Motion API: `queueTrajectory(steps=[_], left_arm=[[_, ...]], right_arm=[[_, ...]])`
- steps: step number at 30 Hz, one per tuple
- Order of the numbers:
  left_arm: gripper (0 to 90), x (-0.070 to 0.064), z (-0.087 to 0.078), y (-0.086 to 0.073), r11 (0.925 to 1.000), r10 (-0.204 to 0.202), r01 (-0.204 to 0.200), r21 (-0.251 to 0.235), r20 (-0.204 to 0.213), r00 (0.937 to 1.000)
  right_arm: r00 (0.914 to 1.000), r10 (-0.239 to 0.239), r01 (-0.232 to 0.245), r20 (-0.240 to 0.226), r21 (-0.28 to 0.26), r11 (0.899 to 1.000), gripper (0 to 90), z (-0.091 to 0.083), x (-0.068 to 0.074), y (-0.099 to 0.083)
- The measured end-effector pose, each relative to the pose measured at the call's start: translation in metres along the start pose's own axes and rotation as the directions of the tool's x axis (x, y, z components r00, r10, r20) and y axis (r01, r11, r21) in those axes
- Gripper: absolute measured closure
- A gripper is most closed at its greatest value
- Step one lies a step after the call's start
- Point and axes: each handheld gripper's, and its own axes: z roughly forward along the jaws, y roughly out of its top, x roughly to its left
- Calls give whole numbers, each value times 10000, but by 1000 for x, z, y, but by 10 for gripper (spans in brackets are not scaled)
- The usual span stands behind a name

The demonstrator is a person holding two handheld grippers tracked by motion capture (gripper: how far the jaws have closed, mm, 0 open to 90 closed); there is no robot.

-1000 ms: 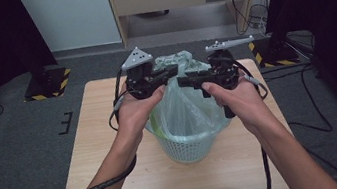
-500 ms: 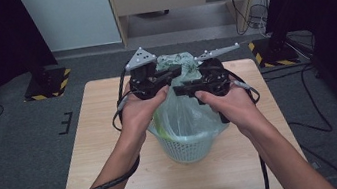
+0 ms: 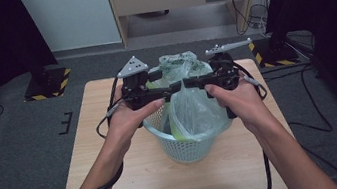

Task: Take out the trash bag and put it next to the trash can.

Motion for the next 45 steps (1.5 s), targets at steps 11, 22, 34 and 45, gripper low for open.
queueTrajectory(steps=[11, 22, 34, 45], left_arm=[[136, -10, 10, 5, 9947, 890, -883, 517, -112, 9960], [166, -19, 22, 10, 9911, 1304, -1294, 299, -345, 9909], [466, -17, 20, 9, 9874, 1575, -1567, 210, -446, 9865], [890, -5, 12, 5, 9926, 1175, -1196, -192, -852, 9894]], right_arm=[[9921, 937, -973, -835, -401, 9944, 900, -5, -2, 11], [9788, 1329, -1459, -1556, -749, 9865, 900, -8, 7, 21], [9734, 1308, -1466, -1880, -726, 9865, 900, -5, 16, 24], [9793, 1064, -1228, -1720, -877, 9885, 757, -9, 17, 22]])
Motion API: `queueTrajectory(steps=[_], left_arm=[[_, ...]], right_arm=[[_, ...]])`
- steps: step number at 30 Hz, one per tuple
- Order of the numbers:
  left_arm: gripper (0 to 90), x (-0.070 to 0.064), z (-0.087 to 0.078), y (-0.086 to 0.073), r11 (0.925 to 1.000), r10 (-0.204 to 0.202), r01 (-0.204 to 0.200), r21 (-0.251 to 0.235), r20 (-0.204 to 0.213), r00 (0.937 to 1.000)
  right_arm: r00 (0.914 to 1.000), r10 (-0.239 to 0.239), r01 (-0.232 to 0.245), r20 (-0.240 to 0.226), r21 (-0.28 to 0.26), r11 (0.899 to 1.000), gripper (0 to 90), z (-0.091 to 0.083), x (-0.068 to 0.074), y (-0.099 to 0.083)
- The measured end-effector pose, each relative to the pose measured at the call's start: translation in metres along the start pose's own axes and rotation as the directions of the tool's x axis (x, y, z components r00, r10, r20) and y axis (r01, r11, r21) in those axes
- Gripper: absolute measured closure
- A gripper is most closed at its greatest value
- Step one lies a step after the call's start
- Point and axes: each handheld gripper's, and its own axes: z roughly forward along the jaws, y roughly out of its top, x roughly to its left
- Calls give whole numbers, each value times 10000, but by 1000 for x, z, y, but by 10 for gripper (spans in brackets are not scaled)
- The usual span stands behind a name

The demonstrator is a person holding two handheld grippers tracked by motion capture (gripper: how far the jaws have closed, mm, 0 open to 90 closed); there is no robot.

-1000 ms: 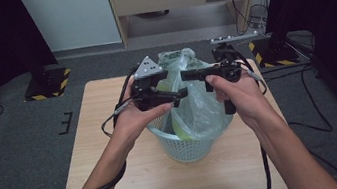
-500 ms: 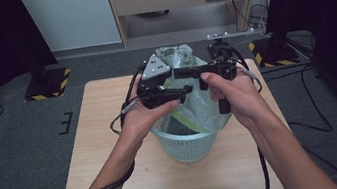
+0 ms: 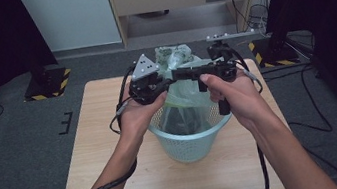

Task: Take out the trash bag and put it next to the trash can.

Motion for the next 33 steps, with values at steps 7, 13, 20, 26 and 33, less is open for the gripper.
queueTrajectory(steps=[7, 13, 20, 26, 33], left_arm=[[892, 6, -6, 3, 9998, -163, 163, -129, -59, 9998], [892, 6, -10, 8, 9997, -1, 0, -248, -52, 10000], [892, 10, -13, 10, 9987, -163, 170, -487, 137, 9998], [892, 9, -14, 12, 9978, -191, 213, -623, 356, 9992], [893, 6, -13, 13, 9968, -317, 372, -710, 768, 9965]], right_arm=[[9897, -783, 868, 1198, -676, 9939, 507, -17, -6, 1], [9820, -1072, 1247, 1553, -1071, 9864, 385, -19, -16, -3], [9707, -1755, 1879, 1643, -630, 9802, 259, -7, -21, -16], [9593, -2081, 2204, 1906, -454, 9744, 213, 3, -23, -23], [9504, -2401, 2482, 1977, -168, 9686, 287, 18, -23, -30]])
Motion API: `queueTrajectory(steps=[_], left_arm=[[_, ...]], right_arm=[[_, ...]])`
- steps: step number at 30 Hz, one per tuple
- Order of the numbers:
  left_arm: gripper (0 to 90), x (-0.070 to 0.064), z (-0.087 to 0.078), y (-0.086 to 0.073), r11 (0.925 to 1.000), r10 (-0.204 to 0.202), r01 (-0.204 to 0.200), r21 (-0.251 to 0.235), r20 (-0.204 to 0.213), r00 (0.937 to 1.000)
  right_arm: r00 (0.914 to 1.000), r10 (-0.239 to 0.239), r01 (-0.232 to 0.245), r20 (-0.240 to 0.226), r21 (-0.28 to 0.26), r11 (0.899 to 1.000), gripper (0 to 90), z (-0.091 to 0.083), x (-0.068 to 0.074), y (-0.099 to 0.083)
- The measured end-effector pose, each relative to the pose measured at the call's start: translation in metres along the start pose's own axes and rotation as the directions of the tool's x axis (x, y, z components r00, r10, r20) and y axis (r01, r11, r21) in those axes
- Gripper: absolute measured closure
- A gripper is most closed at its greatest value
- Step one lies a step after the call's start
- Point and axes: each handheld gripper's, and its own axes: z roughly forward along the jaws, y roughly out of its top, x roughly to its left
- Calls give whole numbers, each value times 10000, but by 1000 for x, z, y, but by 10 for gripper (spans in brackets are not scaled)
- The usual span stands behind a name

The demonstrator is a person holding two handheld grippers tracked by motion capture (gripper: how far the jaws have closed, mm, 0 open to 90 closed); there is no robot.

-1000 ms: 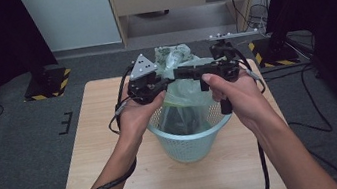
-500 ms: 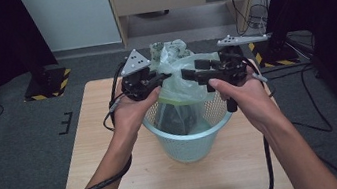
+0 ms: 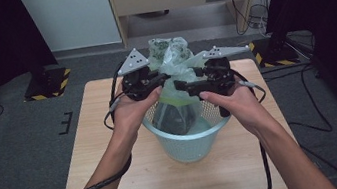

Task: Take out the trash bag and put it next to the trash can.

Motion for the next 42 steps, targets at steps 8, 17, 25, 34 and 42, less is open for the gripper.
queueTrajectory(steps=[8, 17, 25, 34, 42], left_arm=[[892, -4, -1, 3, 9998, -187, 192, -68, 571, 9982], [887, -8, -5, 2, 9999, 128, -136, 104, 781, 9969], [691, -12, -8, -5, 9960, 770, -788, 413, 448, 9960], [572, -13, -3, -12, 9937, 1005, -1020, 456, 335, 9944], [449, -12, 7, -15, 9926, 987, -996, 687, 172, 9950]], right_arm=[[9997, -253, 253, -20, 5, 9997, 604, 2, 0, -1], [9992, -111, 103, -381, -197, 9998, 864, 0, -1, 0], [9991, -11, -11, -435, -499, 9988, 888, -4, -3, 2], [9980, 79, -128, -631, -765, 9970, 890, -6, -2, 8], [9947, 93, -177, -1024, -811, 9966, 892, -5, 5, 14]])
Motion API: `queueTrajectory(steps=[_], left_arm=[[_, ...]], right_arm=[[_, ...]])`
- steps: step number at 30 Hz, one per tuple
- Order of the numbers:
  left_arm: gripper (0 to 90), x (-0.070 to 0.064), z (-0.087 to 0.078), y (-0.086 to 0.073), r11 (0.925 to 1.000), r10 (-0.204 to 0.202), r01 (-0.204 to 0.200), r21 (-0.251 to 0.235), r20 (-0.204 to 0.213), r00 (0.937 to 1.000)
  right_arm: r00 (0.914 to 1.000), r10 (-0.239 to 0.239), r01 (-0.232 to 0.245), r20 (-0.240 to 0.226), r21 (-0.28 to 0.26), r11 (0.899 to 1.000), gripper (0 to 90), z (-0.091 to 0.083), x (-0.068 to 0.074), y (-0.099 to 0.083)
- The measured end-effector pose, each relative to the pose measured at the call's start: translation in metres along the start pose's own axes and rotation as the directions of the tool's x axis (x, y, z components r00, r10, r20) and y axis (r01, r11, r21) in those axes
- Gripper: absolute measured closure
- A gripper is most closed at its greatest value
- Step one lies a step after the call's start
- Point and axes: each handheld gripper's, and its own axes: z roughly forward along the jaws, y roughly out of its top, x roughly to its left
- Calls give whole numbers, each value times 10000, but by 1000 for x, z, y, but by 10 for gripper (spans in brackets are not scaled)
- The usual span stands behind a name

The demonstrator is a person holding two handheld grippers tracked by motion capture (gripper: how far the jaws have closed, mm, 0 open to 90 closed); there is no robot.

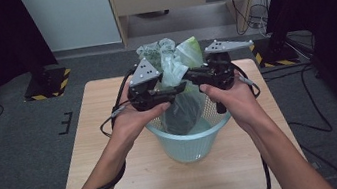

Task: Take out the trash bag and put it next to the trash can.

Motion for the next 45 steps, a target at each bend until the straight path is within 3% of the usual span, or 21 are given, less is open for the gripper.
queueTrajectory(steps=[7, 18, 22, 26, 32, 37, 39, 42, 43, 45], left_arm=[[463, -1, 4, 2, 9999, -26, 23, -161, -185, 9998], [467, 2, 6, 0, 9996, -216, 213, -160, -218, 9995], [475, 0, 7, 0, 9998, -156, 154, -86, -237, 9996], [578, -3, 7, 0, 9999, -92, 90, -90, -239, 9997], [848, -4, 4, 2, 9999, -154, 154, -14, -237, 9996], [876, -6, 5, 4, 10000, -62, 65, 56, -463, 9989], [879, -7, 4, 4, 10000, -73, 74, 18, -621, 9980], [882, -5, 2, 5, 9999, -136, 132, -49, -895, 9959], [883, -5, 2, 5, 9999, -136, 132, -49, -895, 9959], [884, -4, 0, 6, 9998, -206, 201, -59, -1030, 9945]], right_arm=[[9987, -123, 124, -494, 13, 9999, 892, 3, 15, 6], [9965, 52, -53, -831, -6, 10000, 892, 5, 21, 7], [9928, 237, -248, -1175, -80, 9997, 892, 6, 24, 8], [9932, 247, -245, -1137, 30, 9997, 892, 7, 24, 9], [9921, 399, -414, -1186, -101, 9991, 888, 5, 23, 9], [9909, 560, -581, -1225, -136, 9982, 875, 4, 21, 9], [9911, 575, -598, -1202, -158, 9981, 844, 2, 20, 9], [9950, 615, -638, -786, -270, 9976, 703, -4, 18, 9], [9950, 615, -638, -786, -270, 9976, 703, -4, 18, 9], [9978, 499, -518, -434, -449, 9976, 576, -9, 16, 7]])
